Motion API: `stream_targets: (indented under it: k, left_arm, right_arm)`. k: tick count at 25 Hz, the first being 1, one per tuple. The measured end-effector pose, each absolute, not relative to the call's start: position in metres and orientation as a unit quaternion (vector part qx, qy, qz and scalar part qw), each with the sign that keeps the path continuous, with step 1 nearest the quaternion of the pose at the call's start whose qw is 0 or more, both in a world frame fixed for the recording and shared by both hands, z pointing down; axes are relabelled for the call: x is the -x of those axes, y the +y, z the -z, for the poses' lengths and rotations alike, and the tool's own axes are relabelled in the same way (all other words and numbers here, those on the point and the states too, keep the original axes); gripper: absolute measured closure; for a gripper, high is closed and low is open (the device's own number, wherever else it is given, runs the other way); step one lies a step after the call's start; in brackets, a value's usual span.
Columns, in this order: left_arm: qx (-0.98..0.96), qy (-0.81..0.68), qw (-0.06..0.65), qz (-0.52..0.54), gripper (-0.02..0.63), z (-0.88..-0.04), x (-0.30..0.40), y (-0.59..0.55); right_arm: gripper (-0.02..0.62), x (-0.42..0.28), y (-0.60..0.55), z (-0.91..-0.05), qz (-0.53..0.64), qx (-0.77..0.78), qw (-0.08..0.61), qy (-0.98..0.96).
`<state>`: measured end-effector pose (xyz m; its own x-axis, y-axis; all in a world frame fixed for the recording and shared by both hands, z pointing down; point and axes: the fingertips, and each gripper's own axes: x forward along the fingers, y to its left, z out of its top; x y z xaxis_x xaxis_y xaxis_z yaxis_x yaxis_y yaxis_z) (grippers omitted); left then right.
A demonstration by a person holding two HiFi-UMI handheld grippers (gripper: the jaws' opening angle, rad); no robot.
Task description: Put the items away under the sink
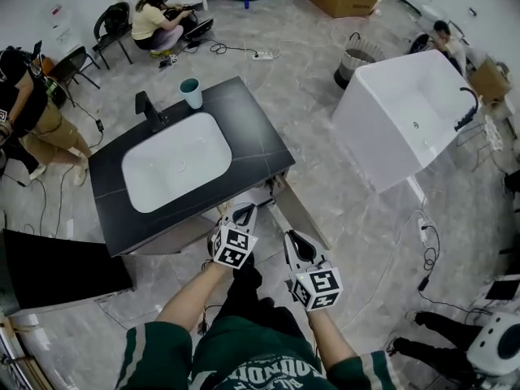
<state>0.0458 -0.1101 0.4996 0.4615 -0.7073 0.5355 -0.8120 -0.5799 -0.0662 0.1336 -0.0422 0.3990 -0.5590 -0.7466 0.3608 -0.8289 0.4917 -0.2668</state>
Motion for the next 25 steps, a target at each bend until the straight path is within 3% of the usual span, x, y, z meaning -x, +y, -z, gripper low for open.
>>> stream_targets:
  k: [3,11,22,25]
  left_arm:
    - [-0.846,-0.455,0.123,-0.248,0.597,-0.459,-0.042,-0.098]
    - [-0.835,-0.494,0.105,-0.218,0.597,-0.397,-0.004,-0.113]
    - [-0.819,-0.532,0.095,-0.193,0.593,-0.382,0.083,-0.234]
    - [-0.819,-0.532,0.097,-0.193,0.556,-0.385,0.104,-0.277]
  right_arm:
    - [0.535,-0.135,-0.030,-0.359,-0.198,-0.457,0.092,-0.862]
    - [0.535,-0.115,-0.022,-0.309,-0.177,-0.443,0.086,-0.875]
    - [0.535,-0.050,-0.126,-0.291,-0.156,-0.429,0.093,-0.885]
    - [0.535,-0.034,-0.165,-0.287,-0.156,-0.427,0.095,-0.885]
